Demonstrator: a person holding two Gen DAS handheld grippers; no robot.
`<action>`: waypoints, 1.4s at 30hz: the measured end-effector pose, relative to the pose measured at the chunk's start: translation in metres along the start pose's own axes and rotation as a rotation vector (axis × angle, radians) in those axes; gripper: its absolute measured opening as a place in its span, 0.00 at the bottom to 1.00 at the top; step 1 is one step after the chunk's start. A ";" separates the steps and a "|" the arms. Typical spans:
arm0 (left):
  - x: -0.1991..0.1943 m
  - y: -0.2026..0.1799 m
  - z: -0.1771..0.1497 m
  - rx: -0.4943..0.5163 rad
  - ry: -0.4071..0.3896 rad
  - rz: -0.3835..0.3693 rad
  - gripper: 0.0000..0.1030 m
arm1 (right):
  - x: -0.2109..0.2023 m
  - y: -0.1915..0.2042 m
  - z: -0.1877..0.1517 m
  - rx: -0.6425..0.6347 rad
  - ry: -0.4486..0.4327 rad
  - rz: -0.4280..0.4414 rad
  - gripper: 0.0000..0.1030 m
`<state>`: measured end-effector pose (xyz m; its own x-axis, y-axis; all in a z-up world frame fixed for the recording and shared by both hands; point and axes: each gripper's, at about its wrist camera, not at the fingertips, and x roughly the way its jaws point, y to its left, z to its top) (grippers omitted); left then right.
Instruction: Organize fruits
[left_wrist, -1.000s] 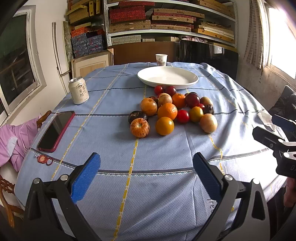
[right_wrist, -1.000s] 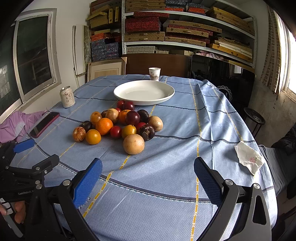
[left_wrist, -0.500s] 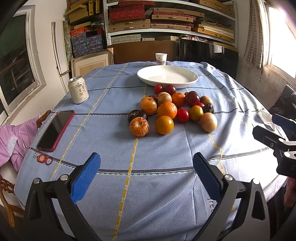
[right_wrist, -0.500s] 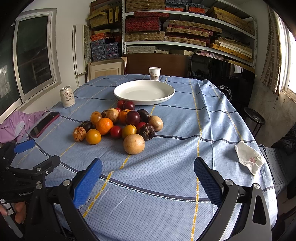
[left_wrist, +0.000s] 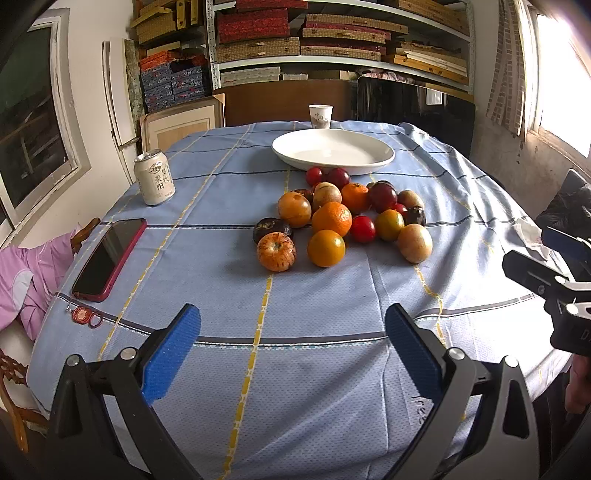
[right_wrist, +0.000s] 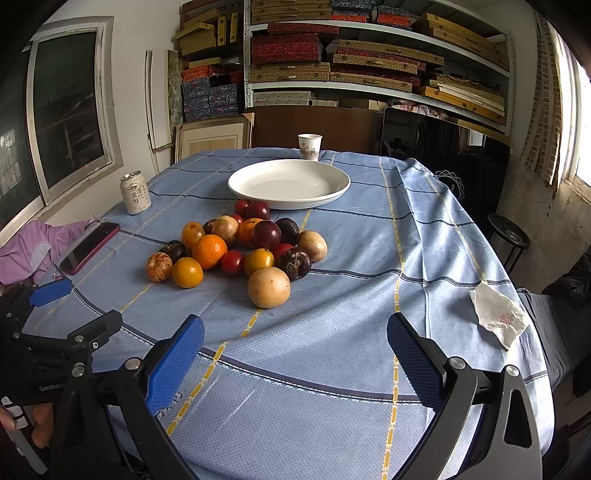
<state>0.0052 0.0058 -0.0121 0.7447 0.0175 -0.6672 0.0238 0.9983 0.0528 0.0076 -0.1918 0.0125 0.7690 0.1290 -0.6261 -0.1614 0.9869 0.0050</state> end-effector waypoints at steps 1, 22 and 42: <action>0.000 0.000 0.000 0.000 0.001 -0.001 0.95 | 0.001 0.000 0.000 -0.001 0.000 0.001 0.97; 0.036 0.038 0.030 -0.136 -0.042 -0.118 0.95 | 0.046 -0.019 0.012 0.045 0.073 0.137 0.97; 0.109 0.074 0.052 -0.068 0.073 -0.044 0.95 | 0.118 0.009 0.029 0.003 0.203 0.174 0.88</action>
<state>0.1231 0.0791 -0.0422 0.6930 -0.0249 -0.7205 0.0083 0.9996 -0.0265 0.1152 -0.1652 -0.0387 0.5898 0.2747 -0.7594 -0.2782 0.9519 0.1283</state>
